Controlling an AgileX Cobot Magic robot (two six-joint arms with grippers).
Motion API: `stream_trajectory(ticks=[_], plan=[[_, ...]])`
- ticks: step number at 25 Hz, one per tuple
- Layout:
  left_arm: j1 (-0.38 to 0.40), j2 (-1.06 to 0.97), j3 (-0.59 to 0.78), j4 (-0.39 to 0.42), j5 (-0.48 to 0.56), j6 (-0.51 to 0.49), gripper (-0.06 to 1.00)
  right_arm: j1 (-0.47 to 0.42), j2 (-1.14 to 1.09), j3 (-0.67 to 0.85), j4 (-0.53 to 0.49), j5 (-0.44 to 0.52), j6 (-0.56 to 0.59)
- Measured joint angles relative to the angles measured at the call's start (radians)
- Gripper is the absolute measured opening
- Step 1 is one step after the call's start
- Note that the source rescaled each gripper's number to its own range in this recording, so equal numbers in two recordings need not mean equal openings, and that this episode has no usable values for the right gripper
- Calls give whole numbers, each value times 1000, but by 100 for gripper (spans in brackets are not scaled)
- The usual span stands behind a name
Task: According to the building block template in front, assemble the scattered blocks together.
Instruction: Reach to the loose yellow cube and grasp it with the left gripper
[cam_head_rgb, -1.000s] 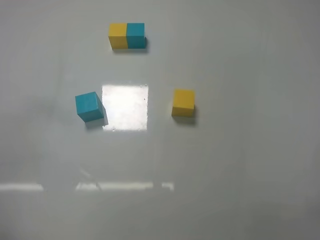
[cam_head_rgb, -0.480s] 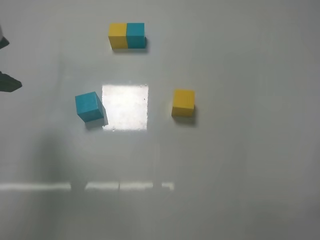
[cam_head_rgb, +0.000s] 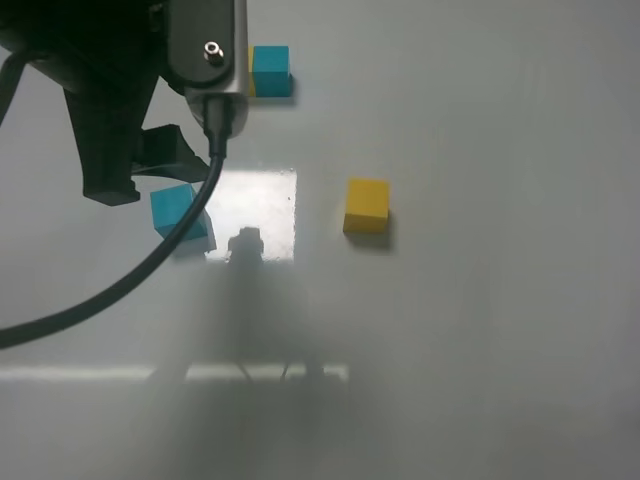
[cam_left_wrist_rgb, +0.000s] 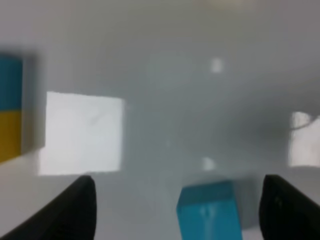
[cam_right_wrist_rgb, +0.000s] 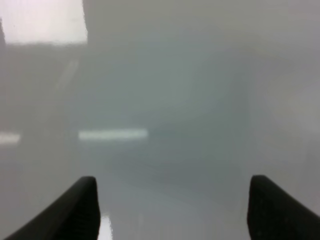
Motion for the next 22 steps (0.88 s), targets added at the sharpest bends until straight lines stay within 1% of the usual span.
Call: stream_trajectory(ticks=[4,7,14,17,22], plan=[[-54,109,-79,14,1,2,77,0,0,0,0,0,0],[-78,181,-140,15,1,2,77,0,0,0,0,0,0],[-86,342,-277,17,4,1,77,0,0,0,0,0,0],[-86,395,-327,1,5,1,77,0,0,0,0,0,0],[-97,438,-366,-13,6,1,77,0,0,0,0,0,0]])
